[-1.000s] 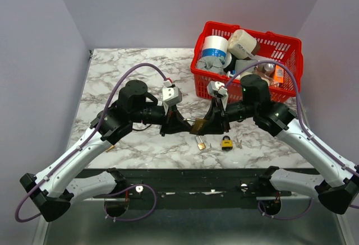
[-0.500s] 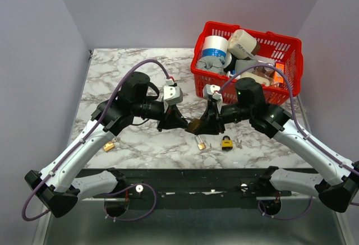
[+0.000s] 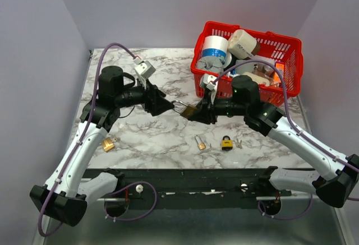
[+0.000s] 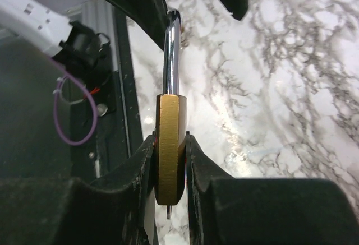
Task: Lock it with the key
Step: Lock the lock.
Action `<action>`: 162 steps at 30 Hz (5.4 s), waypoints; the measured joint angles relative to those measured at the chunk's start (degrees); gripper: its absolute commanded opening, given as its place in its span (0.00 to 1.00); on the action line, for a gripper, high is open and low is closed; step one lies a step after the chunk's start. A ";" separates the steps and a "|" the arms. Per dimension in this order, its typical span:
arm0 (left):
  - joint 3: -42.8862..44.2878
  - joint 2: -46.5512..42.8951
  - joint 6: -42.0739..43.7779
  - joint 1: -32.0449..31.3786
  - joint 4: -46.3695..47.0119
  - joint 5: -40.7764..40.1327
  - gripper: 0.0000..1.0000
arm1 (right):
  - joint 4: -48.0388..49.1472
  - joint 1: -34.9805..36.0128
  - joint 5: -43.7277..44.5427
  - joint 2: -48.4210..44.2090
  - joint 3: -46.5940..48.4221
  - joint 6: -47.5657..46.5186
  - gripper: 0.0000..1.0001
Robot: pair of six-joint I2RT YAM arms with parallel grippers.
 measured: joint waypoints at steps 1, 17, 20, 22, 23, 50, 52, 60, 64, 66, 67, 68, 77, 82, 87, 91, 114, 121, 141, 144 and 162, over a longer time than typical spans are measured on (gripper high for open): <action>-0.83 -0.61 -1.86 1.22 0.94 -0.92 0.99 | 1.31 0.00 1.33 0.00 -0.24 0.55 0.00; -17.16 -11.89 -47.32 3.80 16.98 -26.88 0.99 | 20.44 1.14 18.38 11.58 -0.42 7.67 0.01; -19.61 -11.43 -51.78 2.14 17.46 -29.79 0.99 | 20.44 2.58 20.61 13.49 0.22 7.78 0.01; -19.56 -10.82 -53.66 0.98 18.27 -31.01 0.99 | 20.63 3.39 21.46 14.25 0.74 7.80 0.01; -19.52 -10.64 -54.34 0.57 18.91 -31.28 0.99 | 20.76 3.69 21.79 14.45 0.98 7.82 0.01; -21.31 -6.82 -65.13 -5.35 25.51 -36.96 0.70 | 21.86 7.23 26.29 15.78 2.34 8.68 0.01; -21.33 -6.80 -65.07 -5.42 25.53 -37.00 0.69 | 21.75 7.28 26.56 15.78 2.36 8.85 0.01; -21.40 -6.58 -64.65 -5.68 25.35 -38.40 0.90 | 21.40 7.30 26.62 16.57 3.02 9.88 0.01; -21.40 -6.58 -63.91 -6.08 24.52 -38.93 0.88 | 21.27 7.30 26.62 16.85 3.26 10.21 0.01; -21.40 -6.58 -63.63 -6.19 24.00 -39.30 0.84 | 21.27 7.30 26.64 16.85 3.26 10.36 0.01; -21.40 -6.58 -63.47 -6.32 23.85 -39.39 0.82 | 21.24 7.30 26.64 16.85 3.26 10.43 0.01; -21.40 -6.58 -63.36 -6.34 23.82 -39.45 0.80 | 21.22 7.30 26.64 16.85 3.26 10.49 0.01; -21.35 -6.58 -62.69 -6.69 23.82 -40.02 0.49 | 20.33 7.34 26.51 16.87 3.26 11.10 0.32; -21.27 -6.54 -61.57 -6.64 22.16 -40.52 0.23 | 20.85 7.37 26.03 16.57 3.30 11.82 0.60; -21.27 -6.49 -59.87 -5.57 18.51 -41.05 0.18 | 19.78 6.82 25.46 14.51 3.32 11.85 0.59; -21.27 -6.73 -59.43 -5.29 16.63 -41.24 0.17 | 17.53 6.36 23.78 12.46 3.28 11.67 0.54; -21.00 -6.40 -63.01 -3.56 14.64 -40.81 0.12 | 13.64 5.97 19.96 13.99 0.15 10.34 0.31; -20.81 -5.79 -64.39 -3.41 14.25 -40.15 0.12 | 13.77 5.70 19.96 16.24 0.42 10.51 0.26; -20.41 -5.64 -66.16 -3.08 14.16 -39.50 0.08 | 15.28 5.64 19.39 17.88 2.08 10.78 0.02; -20.39 -5.62 -66.25 -2.97 14.19 -39.47 0.08 | 15.26 5.49 19.45 17.88 2.08 10.78 0.01; -18.88 -4.00 -65.90 4.20 14.93 -40.70 0.08 | 15.28 5.29 18.03 14.10 -2.47 12.76 0.01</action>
